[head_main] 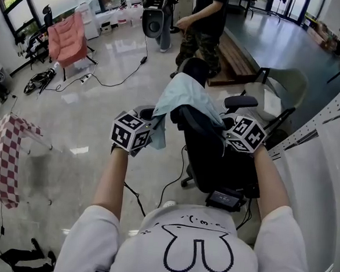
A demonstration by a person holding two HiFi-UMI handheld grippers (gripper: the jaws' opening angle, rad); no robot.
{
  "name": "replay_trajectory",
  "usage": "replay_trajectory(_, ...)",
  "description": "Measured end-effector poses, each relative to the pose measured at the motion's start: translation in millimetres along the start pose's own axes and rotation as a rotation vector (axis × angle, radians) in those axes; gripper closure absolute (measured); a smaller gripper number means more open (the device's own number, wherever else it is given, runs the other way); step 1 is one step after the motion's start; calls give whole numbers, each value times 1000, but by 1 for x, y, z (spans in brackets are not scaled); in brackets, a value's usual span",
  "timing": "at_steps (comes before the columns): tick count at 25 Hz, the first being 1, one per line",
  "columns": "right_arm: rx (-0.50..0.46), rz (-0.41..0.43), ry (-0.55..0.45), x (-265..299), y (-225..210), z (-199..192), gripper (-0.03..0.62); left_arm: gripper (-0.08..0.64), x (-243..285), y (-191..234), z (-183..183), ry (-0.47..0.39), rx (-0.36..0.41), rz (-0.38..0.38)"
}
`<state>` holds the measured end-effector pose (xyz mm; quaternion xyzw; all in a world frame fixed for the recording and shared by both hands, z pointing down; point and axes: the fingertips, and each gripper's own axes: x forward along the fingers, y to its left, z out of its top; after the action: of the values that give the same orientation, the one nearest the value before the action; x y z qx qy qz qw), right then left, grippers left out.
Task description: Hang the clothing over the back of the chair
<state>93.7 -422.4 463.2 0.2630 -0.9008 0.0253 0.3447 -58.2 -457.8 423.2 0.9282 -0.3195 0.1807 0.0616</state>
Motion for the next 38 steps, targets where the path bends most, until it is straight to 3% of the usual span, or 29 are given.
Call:
replay_trajectory(10,171,229,-12,-3,16,2,500,445,5,-11,-5,83,57,-99)
replay_trajectory(15,207,259,-22,-8,22,5,409,385,2,-8,-6,102,66,-86)
replay_trajectory(18,225,268,-33,-13,25,5,274,305,-1,-6,-6,114,71,-81)
replay_trajectory(20,223,270,-27,-15,27,3,241,270,-3,-7,-7,123,72,-92)
replay_trajectory(23,215,255,-17,-17,29,0,207,161,-9,-13,-11,140,75,-137)
replay_trajectory(33,209,145,-23,-33,24,1,199,161,-22,-19,0,102,112,-188)
replay_trajectory(38,212,59,-5,-49,24,-8,199,163,-20,-25,2,89,119,-253)
